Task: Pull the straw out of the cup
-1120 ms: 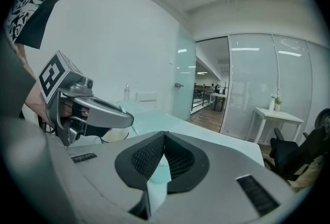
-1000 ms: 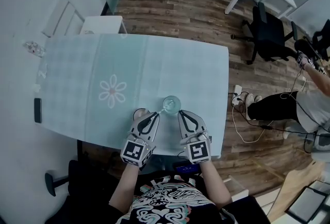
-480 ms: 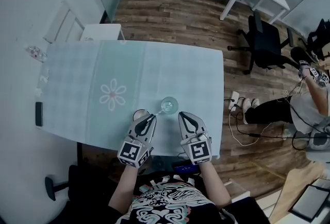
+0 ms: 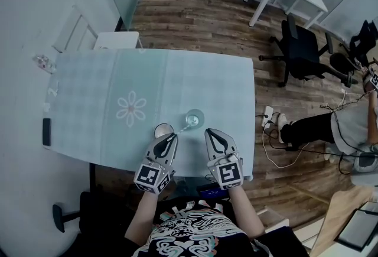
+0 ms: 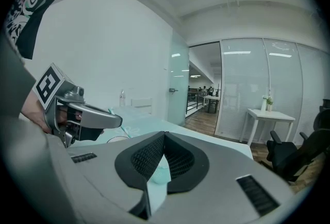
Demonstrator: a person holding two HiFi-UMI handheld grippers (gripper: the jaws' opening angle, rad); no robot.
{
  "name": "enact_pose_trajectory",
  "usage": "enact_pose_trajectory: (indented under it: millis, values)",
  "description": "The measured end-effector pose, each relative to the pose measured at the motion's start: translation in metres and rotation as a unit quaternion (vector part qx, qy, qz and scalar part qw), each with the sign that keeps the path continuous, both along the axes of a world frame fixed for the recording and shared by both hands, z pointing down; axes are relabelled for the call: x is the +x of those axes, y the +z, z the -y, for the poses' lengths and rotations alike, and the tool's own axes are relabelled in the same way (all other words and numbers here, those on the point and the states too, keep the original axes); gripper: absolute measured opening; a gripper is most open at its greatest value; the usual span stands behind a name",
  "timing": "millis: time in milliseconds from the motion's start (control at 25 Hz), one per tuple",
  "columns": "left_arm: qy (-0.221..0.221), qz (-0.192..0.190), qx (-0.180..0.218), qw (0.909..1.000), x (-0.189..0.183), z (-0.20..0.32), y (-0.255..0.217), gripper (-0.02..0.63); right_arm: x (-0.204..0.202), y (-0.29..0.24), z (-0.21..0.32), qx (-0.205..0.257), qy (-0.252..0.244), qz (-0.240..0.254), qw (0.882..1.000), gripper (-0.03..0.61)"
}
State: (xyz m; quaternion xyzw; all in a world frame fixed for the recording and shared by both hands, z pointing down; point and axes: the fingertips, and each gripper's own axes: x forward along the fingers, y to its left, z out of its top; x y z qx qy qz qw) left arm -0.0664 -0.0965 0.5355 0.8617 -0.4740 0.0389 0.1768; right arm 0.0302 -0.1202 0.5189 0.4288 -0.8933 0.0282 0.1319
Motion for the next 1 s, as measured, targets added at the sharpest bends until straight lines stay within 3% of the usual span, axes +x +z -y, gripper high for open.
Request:
enact_pose_trajectory:
  millis: [1000]
  values:
    - [-0.038, -0.035, 0.03, 0.9982, -0.037, 0.0, -0.046, 0.031, -0.013, -0.024, 0.003, 0.01, -0.001, 0.014, 1.0, 0.021]
